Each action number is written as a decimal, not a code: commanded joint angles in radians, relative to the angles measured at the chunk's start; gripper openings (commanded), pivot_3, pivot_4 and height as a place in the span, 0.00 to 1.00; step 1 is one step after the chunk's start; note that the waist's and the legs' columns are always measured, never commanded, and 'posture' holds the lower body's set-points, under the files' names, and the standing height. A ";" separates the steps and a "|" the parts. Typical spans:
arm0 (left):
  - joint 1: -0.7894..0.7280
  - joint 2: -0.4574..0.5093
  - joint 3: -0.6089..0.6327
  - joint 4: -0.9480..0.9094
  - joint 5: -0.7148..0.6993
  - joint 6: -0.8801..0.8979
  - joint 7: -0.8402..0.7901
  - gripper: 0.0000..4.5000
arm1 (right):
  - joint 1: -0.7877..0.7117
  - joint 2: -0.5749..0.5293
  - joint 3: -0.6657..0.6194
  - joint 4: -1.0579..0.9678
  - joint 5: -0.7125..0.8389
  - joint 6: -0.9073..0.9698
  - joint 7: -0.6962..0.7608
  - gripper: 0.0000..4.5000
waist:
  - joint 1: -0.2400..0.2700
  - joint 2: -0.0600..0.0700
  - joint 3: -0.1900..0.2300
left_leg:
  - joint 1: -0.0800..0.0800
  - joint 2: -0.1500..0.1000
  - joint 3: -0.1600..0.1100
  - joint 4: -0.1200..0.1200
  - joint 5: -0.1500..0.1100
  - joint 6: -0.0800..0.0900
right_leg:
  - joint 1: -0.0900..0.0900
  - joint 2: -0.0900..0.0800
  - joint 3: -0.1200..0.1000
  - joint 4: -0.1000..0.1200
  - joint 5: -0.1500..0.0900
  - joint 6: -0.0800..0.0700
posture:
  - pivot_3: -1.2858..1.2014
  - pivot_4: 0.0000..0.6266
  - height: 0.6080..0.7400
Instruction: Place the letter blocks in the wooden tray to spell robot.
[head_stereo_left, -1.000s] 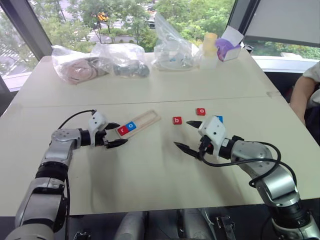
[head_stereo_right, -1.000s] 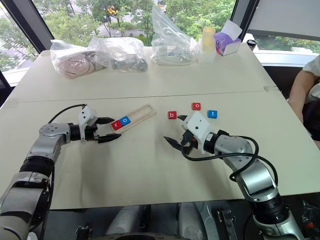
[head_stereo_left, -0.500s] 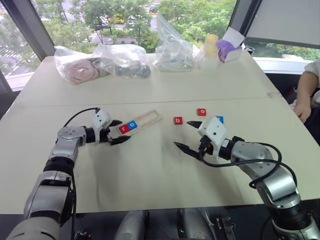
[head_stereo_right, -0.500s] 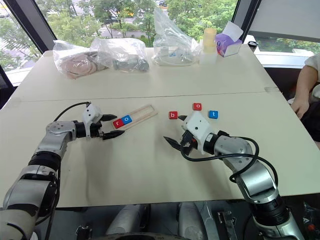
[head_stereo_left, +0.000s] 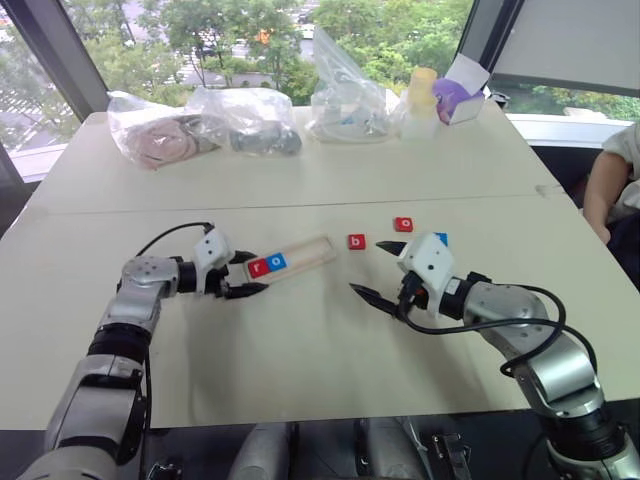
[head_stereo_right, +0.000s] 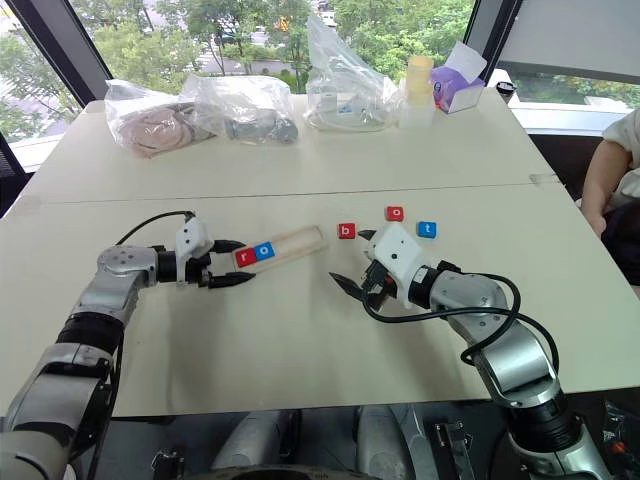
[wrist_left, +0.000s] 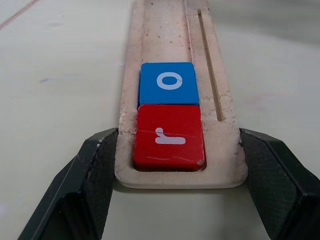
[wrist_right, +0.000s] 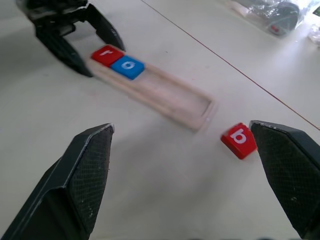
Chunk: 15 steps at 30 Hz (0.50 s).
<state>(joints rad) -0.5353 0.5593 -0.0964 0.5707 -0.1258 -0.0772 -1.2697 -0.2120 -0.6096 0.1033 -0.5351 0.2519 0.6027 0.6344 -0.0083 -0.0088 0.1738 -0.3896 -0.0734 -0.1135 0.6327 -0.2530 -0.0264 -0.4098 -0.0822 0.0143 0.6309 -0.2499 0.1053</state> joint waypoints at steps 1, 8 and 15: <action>0.063 -0.007 -0.078 -0.120 -0.005 0.032 -0.081 0.69 | -0.016 -0.008 -0.025 -0.015 0.000 -0.018 0.001 1.00 | -0.001 0.000 0.000 | 0.000 0.000 0.000 0.000 0.000 0.000 | 0.000 0.000 0.000 0.000 0.000 0.000 | 0.52 0.24 1.00; 0.161 0.009 -0.126 -0.315 -0.036 0.065 -0.122 0.69 | -0.019 -0.005 -0.024 -0.020 -0.006 -0.014 -0.007 1.00 | -0.002 0.000 0.000 | 0.000 0.000 0.000 0.000 0.000 0.000 | 0.000 0.000 0.001 0.000 0.000 0.000 | 0.52 0.24 1.00; 0.217 0.020 -0.130 -0.395 -0.052 0.104 -0.102 0.69 | -0.016 -0.003 -0.024 -0.027 -0.007 -0.011 -0.011 1.00 | -0.002 0.000 0.000 | 0.000 0.000 0.000 0.000 0.000 0.000 | 0.000 0.000 0.001 0.000 0.000 0.000 | 0.52 0.24 1.00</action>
<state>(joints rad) -0.3391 0.5680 -0.2026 0.1896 -0.1838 0.0156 -1.3673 -0.2166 -0.6099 0.0996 -0.5336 0.2463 0.6022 0.6298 -0.0104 -0.0087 0.1738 -0.3896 -0.0730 -0.1136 0.6324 -0.2530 -0.0264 -0.4101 -0.0823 0.0149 0.6306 -0.2500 0.1050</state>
